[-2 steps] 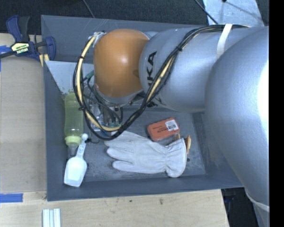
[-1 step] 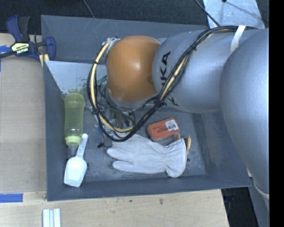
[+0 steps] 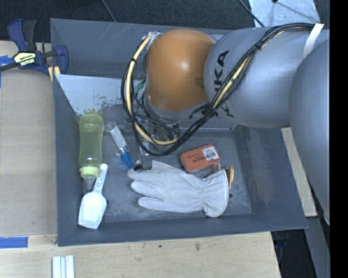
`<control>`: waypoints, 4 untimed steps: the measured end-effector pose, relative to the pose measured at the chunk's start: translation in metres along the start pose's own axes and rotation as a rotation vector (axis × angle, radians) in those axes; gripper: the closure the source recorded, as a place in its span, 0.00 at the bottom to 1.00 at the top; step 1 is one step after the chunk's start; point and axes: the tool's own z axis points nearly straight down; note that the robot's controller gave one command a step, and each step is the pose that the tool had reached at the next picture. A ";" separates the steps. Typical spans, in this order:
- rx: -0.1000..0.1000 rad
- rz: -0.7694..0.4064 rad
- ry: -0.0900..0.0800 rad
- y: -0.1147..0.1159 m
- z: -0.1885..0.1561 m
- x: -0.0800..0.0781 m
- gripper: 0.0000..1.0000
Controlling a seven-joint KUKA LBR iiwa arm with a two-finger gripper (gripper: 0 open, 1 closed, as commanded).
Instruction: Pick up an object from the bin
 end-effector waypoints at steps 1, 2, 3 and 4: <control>-0.003 -0.032 -0.010 -0.006 0.000 -0.016 0.00; -0.003 -0.043 -0.010 -0.030 0.054 0.027 0.00; -0.002 0.026 0.014 -0.030 0.043 0.031 0.00; -0.003 -0.040 -0.010 -0.079 0.029 -0.006 0.00</control>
Offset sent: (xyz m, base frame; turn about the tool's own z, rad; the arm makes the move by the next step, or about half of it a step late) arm -0.0635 -0.0596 -0.0950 -0.0410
